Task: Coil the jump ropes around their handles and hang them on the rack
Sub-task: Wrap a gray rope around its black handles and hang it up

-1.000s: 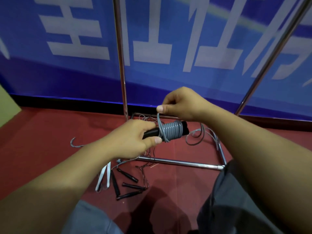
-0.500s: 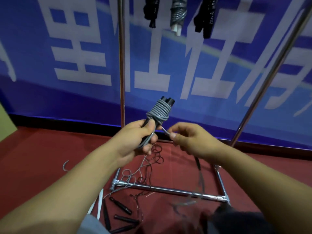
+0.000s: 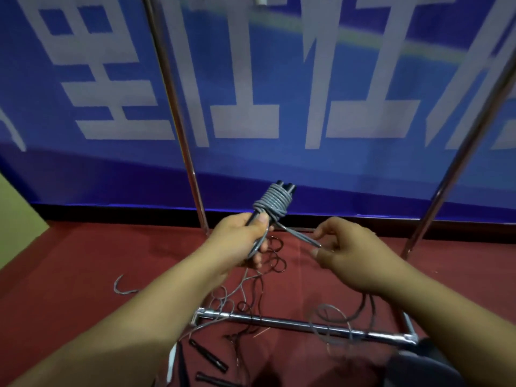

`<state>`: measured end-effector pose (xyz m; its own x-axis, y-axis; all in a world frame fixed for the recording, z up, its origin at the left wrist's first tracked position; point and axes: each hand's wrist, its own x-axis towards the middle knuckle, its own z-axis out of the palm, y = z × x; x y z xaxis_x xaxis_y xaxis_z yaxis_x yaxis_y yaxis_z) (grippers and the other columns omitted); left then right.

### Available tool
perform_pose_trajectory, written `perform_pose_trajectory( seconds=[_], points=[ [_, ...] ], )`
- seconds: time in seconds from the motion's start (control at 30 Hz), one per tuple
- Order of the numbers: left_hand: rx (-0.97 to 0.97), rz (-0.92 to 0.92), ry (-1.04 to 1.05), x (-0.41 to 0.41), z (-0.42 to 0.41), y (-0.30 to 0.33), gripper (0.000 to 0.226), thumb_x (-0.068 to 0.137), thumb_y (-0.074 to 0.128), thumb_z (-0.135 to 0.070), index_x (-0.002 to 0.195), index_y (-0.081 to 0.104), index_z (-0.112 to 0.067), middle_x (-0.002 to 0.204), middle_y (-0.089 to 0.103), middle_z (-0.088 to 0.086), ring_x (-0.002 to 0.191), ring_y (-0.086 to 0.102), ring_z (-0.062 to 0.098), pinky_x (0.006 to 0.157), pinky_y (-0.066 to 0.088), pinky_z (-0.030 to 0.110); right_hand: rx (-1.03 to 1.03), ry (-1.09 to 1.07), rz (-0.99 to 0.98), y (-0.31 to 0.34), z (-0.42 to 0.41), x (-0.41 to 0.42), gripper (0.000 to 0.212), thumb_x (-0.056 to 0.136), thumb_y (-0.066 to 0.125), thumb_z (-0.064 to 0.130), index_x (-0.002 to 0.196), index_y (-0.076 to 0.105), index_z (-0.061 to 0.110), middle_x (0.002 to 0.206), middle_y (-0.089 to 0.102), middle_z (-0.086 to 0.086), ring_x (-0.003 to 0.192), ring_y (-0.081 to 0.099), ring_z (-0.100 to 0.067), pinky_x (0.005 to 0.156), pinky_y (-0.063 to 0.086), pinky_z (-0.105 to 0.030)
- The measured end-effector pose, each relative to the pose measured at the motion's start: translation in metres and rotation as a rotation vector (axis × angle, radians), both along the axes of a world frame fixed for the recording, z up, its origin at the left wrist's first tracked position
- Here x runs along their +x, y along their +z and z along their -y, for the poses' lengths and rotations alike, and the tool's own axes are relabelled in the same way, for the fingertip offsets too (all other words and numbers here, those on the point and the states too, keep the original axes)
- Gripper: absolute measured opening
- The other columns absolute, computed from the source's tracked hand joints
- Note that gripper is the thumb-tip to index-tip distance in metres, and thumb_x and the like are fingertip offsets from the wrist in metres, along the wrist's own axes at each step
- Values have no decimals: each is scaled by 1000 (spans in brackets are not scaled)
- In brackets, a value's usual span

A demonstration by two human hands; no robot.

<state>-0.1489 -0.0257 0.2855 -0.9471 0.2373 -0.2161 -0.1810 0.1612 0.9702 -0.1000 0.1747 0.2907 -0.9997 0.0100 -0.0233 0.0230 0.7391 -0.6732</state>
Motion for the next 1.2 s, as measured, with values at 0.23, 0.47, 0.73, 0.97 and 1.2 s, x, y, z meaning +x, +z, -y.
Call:
perform_pose_trajectory(
  seconds=[0.23, 0.47, 0.73, 0.97, 1.2],
  points=[
    [-216, -105, 115, -30, 1, -34, 30, 105, 49, -28, 84, 62, -10, 61, 56, 5, 42, 47, 15, 47, 45, 25, 43, -32, 92, -15, -3, -9, 29, 93, 67, 39, 73, 63, 19, 67, 66, 8, 62, 57, -5, 55, 42, -20],
    [-342, -131, 122, -36, 13, -58, 34, 103, 51, -30, 74, 56, -13, 59, 59, 2, 41, 49, 13, 48, 41, 23, -220, 23, 306, -19, 14, -11, 32, 99, 60, 31, 82, 71, 6, 60, 56, 4, 51, 43, -9, 51, 36, -22],
    [-459, -138, -6, -30, 15, -67, 29, 101, 54, -33, 82, 63, -14, 60, 61, 1, 47, 54, 17, 56, 47, 30, -243, 182, 225, -3, 33, -14, 36, 102, 54, 26, 67, 61, 19, 55, 50, 10, 48, 39, -6, 49, 35, -20],
    [-614, -75, -356, -9, 8, -64, 24, 102, 53, -36, 89, 62, -18, 59, 61, -4, 49, 54, 15, 51, 42, 24, -71, 226, 134, 4, 29, -16, 24, 88, 74, 31, 74, 69, 12, 56, 53, 5, 47, 41, -5, 45, 34, -17],
    [-626, -54, -619, 7, 2, -55, 7, 104, 50, -21, 104, 56, -20, 75, 66, 0, 49, 57, 7, 51, 48, 24, 305, 228, -95, -8, 21, -18, 19, 89, 70, 41, 83, 66, 23, 75, 66, 7, 71, 60, -11, 61, 47, -28]
  ],
)
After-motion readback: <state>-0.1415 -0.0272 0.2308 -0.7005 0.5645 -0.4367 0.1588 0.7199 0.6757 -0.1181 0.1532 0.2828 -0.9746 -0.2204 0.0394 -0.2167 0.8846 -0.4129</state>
